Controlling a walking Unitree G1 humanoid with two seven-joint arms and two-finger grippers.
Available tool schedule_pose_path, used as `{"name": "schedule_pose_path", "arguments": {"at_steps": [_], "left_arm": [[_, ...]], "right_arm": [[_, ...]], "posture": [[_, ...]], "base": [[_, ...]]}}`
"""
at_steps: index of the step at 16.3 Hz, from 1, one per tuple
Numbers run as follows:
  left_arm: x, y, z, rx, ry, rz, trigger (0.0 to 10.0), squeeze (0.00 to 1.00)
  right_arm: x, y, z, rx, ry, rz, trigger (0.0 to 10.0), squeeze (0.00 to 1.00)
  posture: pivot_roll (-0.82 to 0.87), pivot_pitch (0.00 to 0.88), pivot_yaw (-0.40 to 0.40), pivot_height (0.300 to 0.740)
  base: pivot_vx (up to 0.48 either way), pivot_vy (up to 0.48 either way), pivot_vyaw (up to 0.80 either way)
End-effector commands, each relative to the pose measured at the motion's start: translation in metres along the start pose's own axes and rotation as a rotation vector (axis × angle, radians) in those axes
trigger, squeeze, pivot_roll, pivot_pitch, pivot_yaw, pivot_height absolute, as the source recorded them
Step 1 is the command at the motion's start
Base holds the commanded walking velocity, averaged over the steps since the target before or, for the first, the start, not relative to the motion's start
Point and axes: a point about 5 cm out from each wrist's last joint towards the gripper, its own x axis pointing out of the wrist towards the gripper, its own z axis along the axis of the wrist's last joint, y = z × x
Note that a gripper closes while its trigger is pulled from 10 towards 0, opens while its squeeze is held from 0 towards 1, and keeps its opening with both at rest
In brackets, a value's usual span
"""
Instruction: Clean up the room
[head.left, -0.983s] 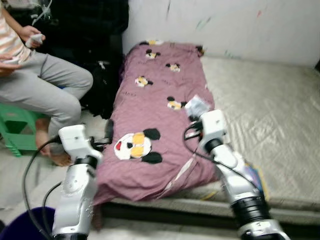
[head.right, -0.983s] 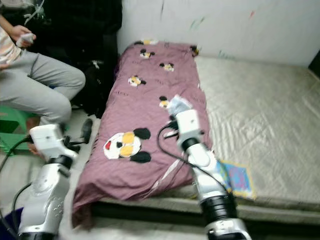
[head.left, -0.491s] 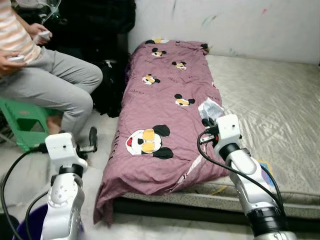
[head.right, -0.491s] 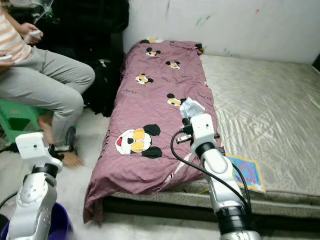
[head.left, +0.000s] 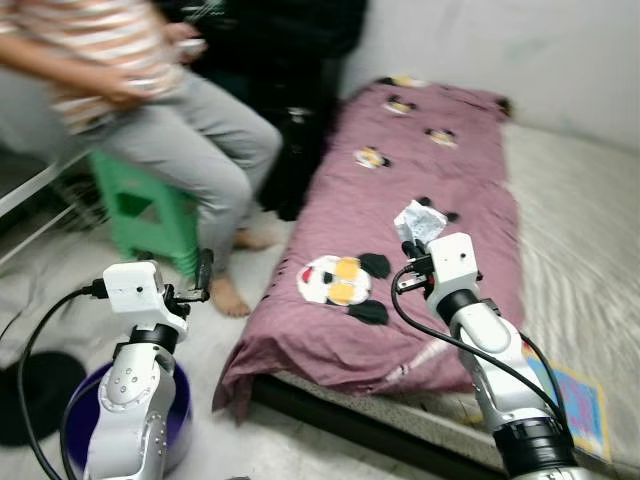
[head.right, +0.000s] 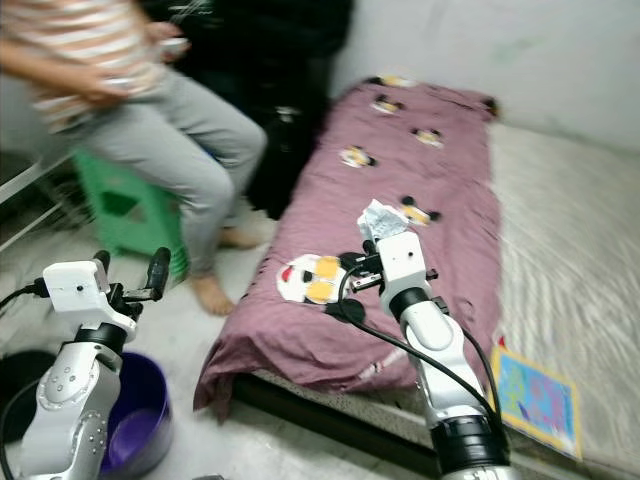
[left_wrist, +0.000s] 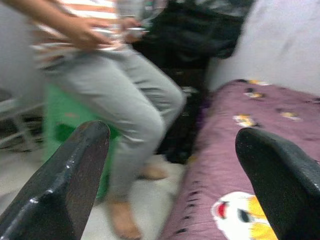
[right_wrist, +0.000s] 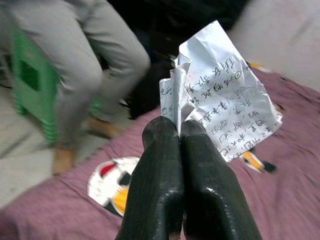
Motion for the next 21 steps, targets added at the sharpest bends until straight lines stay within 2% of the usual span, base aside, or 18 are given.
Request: {"name": "schedule_pose_path", "arguments": {"at_steps": [1, 3, 6, 8, 10, 12, 16, 18, 21], "left_arm": [[-0.003, -0.003, 0.001, 0.022, 0.003, -0.004, 10.0, 0.00], [-0.009, -0.005, -0.001, 0.032, 0.018, -0.020, 10.0, 0.00], [-0.003, -0.008, 0.005, 0.030, 0.013, -0.013, 10.0, 0.00], [-0.009, -0.009, 0.003, 0.031, 0.036, -0.019, 10.0, 0.00], [-0.014, -0.011, 0.001, 0.007, 0.056, -0.033, 10.0, 0.00], [-0.011, -0.014, 0.002, 0.017, 0.056, -0.048, 10.0, 0.00], [-0.004, -0.024, 0.009, 0.014, 0.038, -0.077, 10.0, 0.00], [-0.005, -0.025, 0.009, -0.002, 0.040, -0.081, 10.0, 0.00], [-0.007, -0.023, 0.006, -0.010, 0.051, -0.067, 10.0, 0.00]], "right_arm": [[0.002, 0.002, 0.006, -0.014, -0.015, 0.019, 10.0, 0.00], [-0.003, 0.008, 0.002, -0.002, -0.006, 0.014, 10.0, 0.00], [-0.005, 0.021, 0.006, 0.016, -0.015, 0.034, 10.0, 0.00], [-0.005, 0.026, 0.002, 0.025, -0.004, 0.045, 10.0, 0.00], [-0.004, 0.030, 0.004, 0.036, -0.010, 0.045, 10.0, 0.00], [-0.005, 0.034, 0.006, 0.046, -0.013, 0.040, 10.0, 0.00], [-0.003, 0.039, 0.008, 0.046, -0.022, 0.047, 10.0, 0.00], [0.000, 0.038, 0.009, 0.048, -0.025, 0.044, 10.0, 0.00], [0.001, 0.039, 0.010, 0.043, -0.029, 0.053, 10.0, 0.00]], "posture": [[-0.03, 0.000, -0.044, 0.740], [-0.03, 0.000, -0.046, 0.740], [-0.04, 0.000, -0.046, 0.740], [-0.03, 0.013, -0.029, 0.740], [-0.04, 0.021, -0.014, 0.740], [-0.04, 0.022, -0.013, 0.740], [-0.04, 0.022, -0.010, 0.740], [-0.03, 0.027, -0.010, 0.740], [-0.03, 0.034, -0.019, 0.740]], "base": [[0.000, 0.000, 0.80], [0.000, 0.000, 0.80], [0.000, 0.000, 0.80], [0.000, 0.000, 0.69], [0.000, 0.000, 0.00], [0.000, 0.000, 0.00], [0.000, 0.000, 0.60], [0.000, 0.000, 0.65], [0.000, 0.000, 0.00]]}}
